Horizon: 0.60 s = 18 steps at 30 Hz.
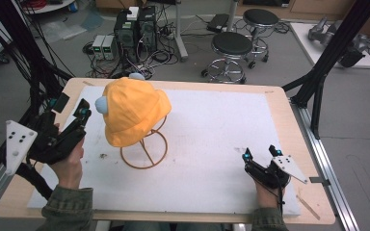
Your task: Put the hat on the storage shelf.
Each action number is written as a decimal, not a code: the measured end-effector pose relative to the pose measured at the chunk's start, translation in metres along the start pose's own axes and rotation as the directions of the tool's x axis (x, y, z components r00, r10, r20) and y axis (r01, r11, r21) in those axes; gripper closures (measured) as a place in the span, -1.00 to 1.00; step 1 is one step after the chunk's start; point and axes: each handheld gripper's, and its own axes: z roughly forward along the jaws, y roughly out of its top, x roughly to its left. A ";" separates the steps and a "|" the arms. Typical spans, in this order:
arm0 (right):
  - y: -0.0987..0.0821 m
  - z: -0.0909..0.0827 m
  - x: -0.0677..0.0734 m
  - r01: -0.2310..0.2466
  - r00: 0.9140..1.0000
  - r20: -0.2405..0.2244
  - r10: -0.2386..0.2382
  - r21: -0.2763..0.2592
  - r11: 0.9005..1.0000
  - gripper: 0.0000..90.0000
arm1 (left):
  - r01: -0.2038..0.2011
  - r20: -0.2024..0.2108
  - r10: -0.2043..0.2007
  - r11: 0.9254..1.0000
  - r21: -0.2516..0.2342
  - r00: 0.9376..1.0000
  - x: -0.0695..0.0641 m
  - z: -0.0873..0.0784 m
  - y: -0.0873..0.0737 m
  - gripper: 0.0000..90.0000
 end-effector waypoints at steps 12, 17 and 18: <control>0.000 0.000 0.000 0.003 1.000 0.007 -0.003 -0.004 1.000 -0.73 | 0.003 -0.101 0.000 1.000 0.029 0.995 0.022 -0.015 -0.024 -0.15; 0.000 0.000 0.000 0.001 1.000 0.007 -0.001 -0.003 1.000 -0.73 | 0.006 -0.149 0.005 0.997 0.076 0.989 0.031 -0.016 -0.041 -0.29; 0.000 0.000 0.000 0.001 1.000 0.007 -0.001 -0.003 1.000 -0.73 | 0.007 -0.155 0.006 0.997 0.083 0.988 0.033 -0.017 -0.045 -0.29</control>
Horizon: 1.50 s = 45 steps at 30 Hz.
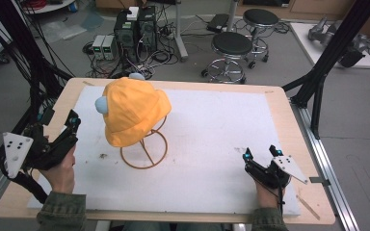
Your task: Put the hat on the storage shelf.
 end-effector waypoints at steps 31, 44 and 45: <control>0.000 0.001 -0.001 0.000 1.000 -0.004 0.000 0.003 1.000 -0.73 | -0.055 0.014 0.053 0.972 0.230 0.998 0.009 -0.006 -0.078 -0.41; 0.000 0.001 -0.001 0.017 1.000 -0.004 -0.018 -0.011 1.000 -0.74 | -0.040 0.013 0.038 0.951 0.308 0.999 0.011 -0.011 -0.099 -0.42; 0.000 0.001 -0.001 0.013 1.000 -0.003 -0.013 -0.011 1.000 -0.74 | -0.042 0.017 0.039 0.949 0.312 0.999 0.011 -0.011 -0.099 -0.42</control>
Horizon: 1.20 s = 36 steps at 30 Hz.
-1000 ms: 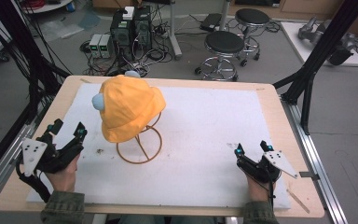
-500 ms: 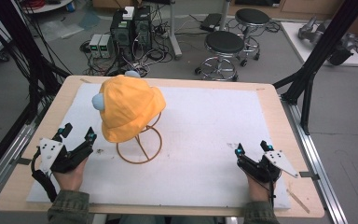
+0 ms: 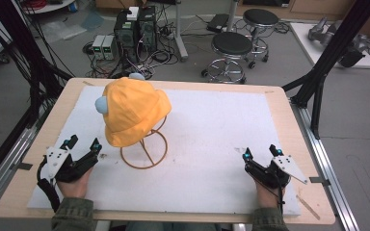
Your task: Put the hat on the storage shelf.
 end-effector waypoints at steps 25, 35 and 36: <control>-0.001 0.002 0.000 0.007 1.000 -0.016 -0.007 0.020 1.000 -0.74 | 0.113 0.046 -0.112 0.993 -0.023 0.993 0.006 -0.004 -0.001 -0.41; -0.002 0.003 0.000 0.009 1.000 -0.016 -0.008 0.027 1.000 -0.74 | 0.111 0.048 -0.111 0.994 -0.008 0.993 0.007 -0.003 -0.002 -0.40; -0.002 0.003 0.000 0.013 1.000 -0.017 -0.013 0.026 1.000 -0.74 | 0.111 0.049 -0.110 0.994 -0.008 0.993 0.006 -0.003 -0.002 -0.40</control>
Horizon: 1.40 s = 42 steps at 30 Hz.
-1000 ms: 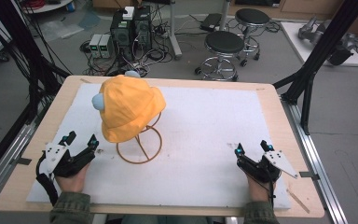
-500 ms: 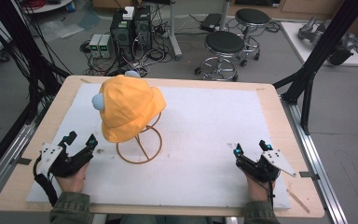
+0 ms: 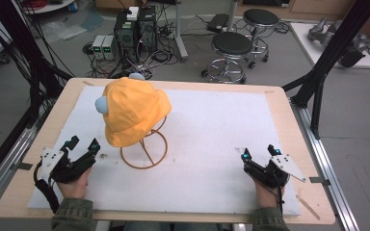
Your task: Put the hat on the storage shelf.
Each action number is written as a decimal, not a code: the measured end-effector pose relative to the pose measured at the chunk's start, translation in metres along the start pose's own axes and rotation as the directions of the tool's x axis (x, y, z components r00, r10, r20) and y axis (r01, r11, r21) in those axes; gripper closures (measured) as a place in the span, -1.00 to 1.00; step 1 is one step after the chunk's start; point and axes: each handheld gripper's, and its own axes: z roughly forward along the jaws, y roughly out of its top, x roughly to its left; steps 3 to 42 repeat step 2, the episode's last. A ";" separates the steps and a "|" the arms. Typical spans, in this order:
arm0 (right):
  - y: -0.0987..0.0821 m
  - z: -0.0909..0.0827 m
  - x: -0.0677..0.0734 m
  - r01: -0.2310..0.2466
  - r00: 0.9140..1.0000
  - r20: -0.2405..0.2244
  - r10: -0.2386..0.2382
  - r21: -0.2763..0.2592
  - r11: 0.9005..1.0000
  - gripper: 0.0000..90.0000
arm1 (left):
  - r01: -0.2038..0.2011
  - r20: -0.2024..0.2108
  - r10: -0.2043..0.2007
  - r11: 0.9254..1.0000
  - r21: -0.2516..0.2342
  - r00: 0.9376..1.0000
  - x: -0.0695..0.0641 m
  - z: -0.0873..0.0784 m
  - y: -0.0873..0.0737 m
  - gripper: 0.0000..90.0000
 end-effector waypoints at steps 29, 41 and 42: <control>0.000 0.001 0.000 0.002 1.000 0.001 -0.002 0.001 1.000 -0.74 | -0.001 -0.001 0.001 1.000 0.000 1.000 0.000 0.000 0.000 -0.40; 0.000 0.001 0.000 0.002 1.000 0.001 -0.002 0.001 1.000 -0.74 | -0.001 -0.001 0.001 1.000 0.000 1.000 0.000 0.000 0.000 -0.40; 0.000 0.001 0.000 0.002 1.000 0.001 -0.002 0.001 1.000 -0.74 | -0.001 -0.001 0.001 1.000 0.000 1.000 0.000 0.000 0.000 -0.40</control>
